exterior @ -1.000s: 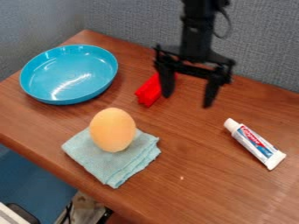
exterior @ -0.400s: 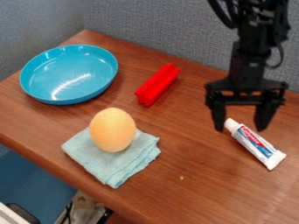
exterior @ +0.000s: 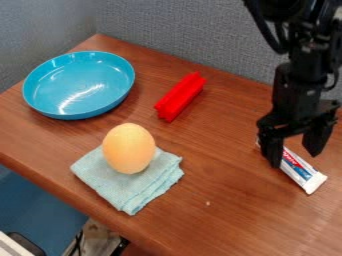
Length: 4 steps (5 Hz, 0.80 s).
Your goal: Put the toothpaste on the blue plate
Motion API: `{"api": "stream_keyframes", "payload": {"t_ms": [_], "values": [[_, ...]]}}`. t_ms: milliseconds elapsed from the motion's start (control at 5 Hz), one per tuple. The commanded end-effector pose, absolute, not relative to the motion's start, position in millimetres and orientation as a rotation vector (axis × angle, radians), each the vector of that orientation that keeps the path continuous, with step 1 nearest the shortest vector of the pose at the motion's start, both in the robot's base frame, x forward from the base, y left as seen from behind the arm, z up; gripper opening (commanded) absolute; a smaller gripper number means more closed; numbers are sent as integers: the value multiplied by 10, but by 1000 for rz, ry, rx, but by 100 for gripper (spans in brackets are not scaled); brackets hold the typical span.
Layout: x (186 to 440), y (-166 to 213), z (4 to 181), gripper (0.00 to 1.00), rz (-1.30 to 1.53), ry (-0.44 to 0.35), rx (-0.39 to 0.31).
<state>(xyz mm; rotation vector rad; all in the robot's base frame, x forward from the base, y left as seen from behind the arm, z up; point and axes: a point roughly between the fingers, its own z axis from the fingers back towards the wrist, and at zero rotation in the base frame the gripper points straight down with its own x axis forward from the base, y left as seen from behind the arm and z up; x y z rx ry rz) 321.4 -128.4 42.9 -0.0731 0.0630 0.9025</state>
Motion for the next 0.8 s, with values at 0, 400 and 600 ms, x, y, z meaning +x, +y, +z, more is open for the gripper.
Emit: {"api": "stream_keyframes", "payload": {"t_ms": [0, 400, 600], "values": [[3257, -1353, 420, 100, 934, 38, -111], [3283, -1333, 296, 100, 939, 7, -118], [3286, -1322, 265, 100, 938, -10, -112]]}}
